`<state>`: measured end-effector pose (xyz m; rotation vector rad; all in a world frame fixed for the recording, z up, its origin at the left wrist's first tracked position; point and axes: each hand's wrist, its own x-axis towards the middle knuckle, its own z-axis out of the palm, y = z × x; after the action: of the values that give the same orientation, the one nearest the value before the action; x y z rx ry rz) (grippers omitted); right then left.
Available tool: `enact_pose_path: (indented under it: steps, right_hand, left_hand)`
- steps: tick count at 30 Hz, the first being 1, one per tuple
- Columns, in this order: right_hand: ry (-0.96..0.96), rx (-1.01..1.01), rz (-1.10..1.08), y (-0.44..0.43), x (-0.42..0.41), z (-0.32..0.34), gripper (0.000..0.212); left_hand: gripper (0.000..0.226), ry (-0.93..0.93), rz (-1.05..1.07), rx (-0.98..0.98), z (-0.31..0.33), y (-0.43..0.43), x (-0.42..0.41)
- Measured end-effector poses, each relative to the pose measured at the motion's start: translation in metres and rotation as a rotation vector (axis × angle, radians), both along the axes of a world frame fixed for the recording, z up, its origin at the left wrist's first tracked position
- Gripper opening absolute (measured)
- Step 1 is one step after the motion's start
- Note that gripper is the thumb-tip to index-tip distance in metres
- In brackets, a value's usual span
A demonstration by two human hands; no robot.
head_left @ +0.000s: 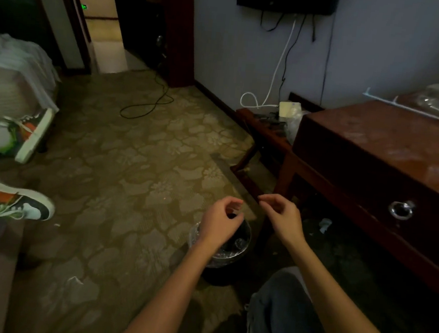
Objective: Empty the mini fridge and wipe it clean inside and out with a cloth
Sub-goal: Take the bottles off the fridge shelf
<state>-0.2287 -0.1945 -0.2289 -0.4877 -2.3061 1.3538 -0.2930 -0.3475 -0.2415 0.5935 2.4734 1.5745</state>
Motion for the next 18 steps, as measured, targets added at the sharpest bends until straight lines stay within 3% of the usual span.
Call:
enact_pose_path:
  steps: [18]
  right_hand:
    - [0.280, 0.257, -0.240, 0.083, 0.108, 0.127, 0.009]
  left_hand:
    - [0.021, 0.259, -0.309, 0.077, 0.112, 0.098, 0.069]
